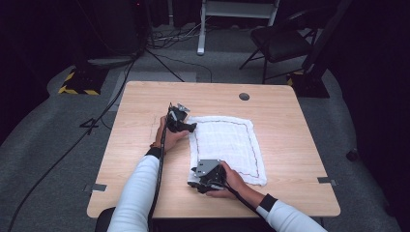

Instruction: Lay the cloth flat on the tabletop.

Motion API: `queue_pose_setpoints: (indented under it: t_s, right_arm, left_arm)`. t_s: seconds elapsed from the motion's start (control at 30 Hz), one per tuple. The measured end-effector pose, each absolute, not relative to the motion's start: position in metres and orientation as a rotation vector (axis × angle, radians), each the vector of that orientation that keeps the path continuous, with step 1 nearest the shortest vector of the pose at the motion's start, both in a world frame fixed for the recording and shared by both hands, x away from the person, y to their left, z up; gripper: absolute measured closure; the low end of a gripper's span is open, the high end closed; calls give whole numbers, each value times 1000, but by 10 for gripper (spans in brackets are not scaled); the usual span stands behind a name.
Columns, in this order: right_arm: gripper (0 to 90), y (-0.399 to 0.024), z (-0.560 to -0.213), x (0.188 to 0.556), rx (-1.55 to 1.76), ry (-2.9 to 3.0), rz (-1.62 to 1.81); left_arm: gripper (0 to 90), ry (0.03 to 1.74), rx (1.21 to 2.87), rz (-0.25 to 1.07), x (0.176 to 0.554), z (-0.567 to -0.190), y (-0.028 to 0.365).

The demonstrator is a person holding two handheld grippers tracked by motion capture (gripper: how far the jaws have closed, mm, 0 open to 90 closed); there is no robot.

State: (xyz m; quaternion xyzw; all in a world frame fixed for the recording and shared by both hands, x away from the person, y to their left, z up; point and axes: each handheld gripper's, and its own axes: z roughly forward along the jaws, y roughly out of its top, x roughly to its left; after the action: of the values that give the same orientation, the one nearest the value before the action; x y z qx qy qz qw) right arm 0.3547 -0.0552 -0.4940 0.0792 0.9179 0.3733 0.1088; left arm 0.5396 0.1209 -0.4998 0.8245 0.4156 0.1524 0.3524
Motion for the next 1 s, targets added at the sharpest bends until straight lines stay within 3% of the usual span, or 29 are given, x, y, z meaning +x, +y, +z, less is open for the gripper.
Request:
queue_pose_setpoints:
  t_s: [0.13,0.23,0.43,1.0]
  right_arm:
    - [549,-54,-495,358,276,2686,1101]
    - [699,-55,-495,361,314,2680,1100]
    - [824,-53,-494,366,359,2682,1075]
    - [850,-45,-486,361,272,2674,1102]
  left_arm:
    - [536,1048,2127,366,539,-500,124]
    - [685,1026,2126,340,539,-499,127]
    - [829,1003,2121,282,540,-499,130]
    - [865,1013,2089,317,531,-487,153]
